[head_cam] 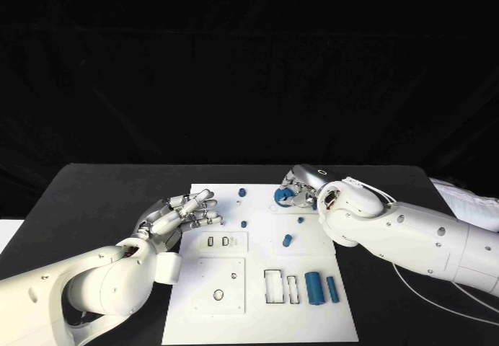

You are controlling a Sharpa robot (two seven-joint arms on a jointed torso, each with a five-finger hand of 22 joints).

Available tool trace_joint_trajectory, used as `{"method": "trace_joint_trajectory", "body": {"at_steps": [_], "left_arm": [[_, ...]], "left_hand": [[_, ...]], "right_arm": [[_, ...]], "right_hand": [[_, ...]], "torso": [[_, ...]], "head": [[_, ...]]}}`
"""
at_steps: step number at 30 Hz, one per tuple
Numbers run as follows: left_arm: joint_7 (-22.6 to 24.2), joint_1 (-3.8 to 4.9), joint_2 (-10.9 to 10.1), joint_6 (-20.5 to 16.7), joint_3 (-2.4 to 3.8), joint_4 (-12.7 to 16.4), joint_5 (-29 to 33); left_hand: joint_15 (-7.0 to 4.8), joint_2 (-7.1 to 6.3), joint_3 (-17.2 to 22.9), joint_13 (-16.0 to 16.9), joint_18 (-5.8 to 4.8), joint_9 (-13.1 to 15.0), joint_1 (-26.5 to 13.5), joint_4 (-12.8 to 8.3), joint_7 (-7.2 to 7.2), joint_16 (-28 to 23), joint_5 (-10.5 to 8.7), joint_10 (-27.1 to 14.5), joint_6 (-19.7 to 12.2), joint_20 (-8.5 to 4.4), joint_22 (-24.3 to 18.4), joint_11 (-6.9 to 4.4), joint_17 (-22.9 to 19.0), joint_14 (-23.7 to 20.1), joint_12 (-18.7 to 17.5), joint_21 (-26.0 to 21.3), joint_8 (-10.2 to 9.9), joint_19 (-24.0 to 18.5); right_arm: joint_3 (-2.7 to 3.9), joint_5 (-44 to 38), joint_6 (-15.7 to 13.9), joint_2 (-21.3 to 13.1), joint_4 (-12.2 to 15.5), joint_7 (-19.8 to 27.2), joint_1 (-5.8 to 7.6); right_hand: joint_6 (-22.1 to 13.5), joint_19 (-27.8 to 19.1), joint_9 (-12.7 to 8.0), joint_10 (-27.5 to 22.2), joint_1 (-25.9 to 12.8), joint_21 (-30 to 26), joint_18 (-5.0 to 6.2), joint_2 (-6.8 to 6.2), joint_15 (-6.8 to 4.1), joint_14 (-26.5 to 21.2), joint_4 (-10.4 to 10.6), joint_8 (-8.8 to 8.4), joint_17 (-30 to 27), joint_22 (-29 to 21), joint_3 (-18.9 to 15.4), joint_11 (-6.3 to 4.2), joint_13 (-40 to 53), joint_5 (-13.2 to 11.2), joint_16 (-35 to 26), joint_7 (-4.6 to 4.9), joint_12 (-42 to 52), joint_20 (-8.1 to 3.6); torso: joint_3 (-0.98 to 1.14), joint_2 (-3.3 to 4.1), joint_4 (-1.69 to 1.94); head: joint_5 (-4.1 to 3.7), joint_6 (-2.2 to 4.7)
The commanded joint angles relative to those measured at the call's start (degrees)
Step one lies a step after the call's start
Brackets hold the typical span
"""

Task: Assemble the parts on the task board

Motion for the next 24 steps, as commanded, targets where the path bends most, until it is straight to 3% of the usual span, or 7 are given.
{"method": "trace_joint_trajectory", "body": {"at_steps": [1, 7, 10, 14, 24], "left_arm": [[0.07, 0.03, 0.13, 1.22, 0.03, 0.08, -0.12], [-0.11, 0.03, 0.19, 1.13, 0.03, 0.09, -0.15], [-0.26, 0.03, 0.22, 1.06, 0.03, 0.1, -0.16], [-0.37, 0.03, 0.26, 0.98, 0.03, 0.12, -0.19], [-0.5, 0.04, 0.49, 0.92, 0.04, 0.2, -0.43]], "left_hand": [[0.23, 0.6, -0.01, 0.08, 0.69, 0.03, 0.53, -0.7, 0.03, -0.43, -0.22, -0.39, -0.2, 0.21, -0.11, 0.13, 0.2, -0.21, -0.23, -0.26, -0.31, 0.36], [0.21, 0.72, 0.06, 0.08, 0.69, 0.05, 0.78, -0.94, 0.01, -0.5, -0.23, -0.4, -0.18, 0.19, -0.14, 0.11, 0.33, -0.19, -0.24, -0.31, -0.34, 0.41], [0.18, 0.92, 0.21, 0.08, 0.69, 0.06, 1.14, -1.27, -0.01, -0.6, -0.21, -0.4, -0.14, 0.16, -0.18, 0.08, 0.5, -0.18, -0.25, -0.36, -0.37, 0.47], [0.16, 1.03, 0.31, 0.07, 0.69, 0.06, 1.37, -1.48, -0.02, -0.66, -0.2, -0.4, -0.12, 0.13, -0.2, 0.07, 0.61, -0.17, -0.26, -0.39, -0.4, 0.51], [0.14, 1.1, 0.4, 0.07, 0.69, 0.07, 1.57, -1.68, -0.02, -0.73, -0.2, -0.4, -0.11, 0.11, -0.22, 0.06, 0.71, -0.16, -0.27, -0.42, -0.43, 0.55]], "right_arm": [[0.03, -1.5, -3.18, 0.57, 1.08, 1.32, 0.06], [0.03, -2.91, -4.45, 2.65, 2.41, 1.73, 0.42], [0.02, -3.33, -4.58, 4.07, 2.52, 1.95, 0.75], [-0.02, -3.57, -4.58, 5.9, 2.2, 2.26, 1.14], [-0.9, -3.69, -3.19, 10.15, -0.17, 2.88, 1.25]], "right_hand": [[0.74, 5.14, 0.43, 0.39, 0.05, 0.21, -0.45, 0.46, -0.48, 4.09, -0.12, 0.18, 3.95, 13.63, 0.41, -0.22, 0.07, 0.18, 0.29, -0.5, -0.13, -0.55], [0.69, 5.16, 0.41, 0.39, -0.18, 0.22, -0.46, 0.36, -0.48, 4.08, -0.1, 0.14, 3.96, 13.67, 0.52, -0.23, 0.07, 0.13, 0.29, -0.49, -0.2, -0.57], [0.7, 5.21, 0.4, 0.38, -0.26, 0.26, -0.48, 0.44, -0.5, 4.08, -0.11, 0.14, 3.95, 13.76, 0.71, -0.24, 0.06, 0.12, 0.28, -0.52, -0.27, -0.59], [0.72, 5.19, 0.4, 0.37, -0.29, 0.24, -0.47, 0.5, -0.51, 4.07, -0.14, 0.14, 3.95, 13.72, 0.86, -0.26, 0.03, 0.12, 0.28, -0.53, -0.36, -0.6], [0.7, 5.16, 0.39, 0.3, -0.35, 0.23, -0.46, 0.53, -0.52, 4.04, -0.19, 0.13, 3.8, 13.68, 1.04, -0.27, -0.09, 0.13, 0.21, -0.54, -0.58, -0.61]], "torso": [[-0.1, -0.02, 0.1], [-0.17, 0.0, 0.22], [-0.23, 0.02, 0.31], [-0.29, 0.02, 0.31], [-0.13, 0.07, 0.33]], "head": [[0.09, 0.1], [0.29, 0.2], [-0.04, 0.41], [0.33, 0.51], [0.58, -0.01]]}}
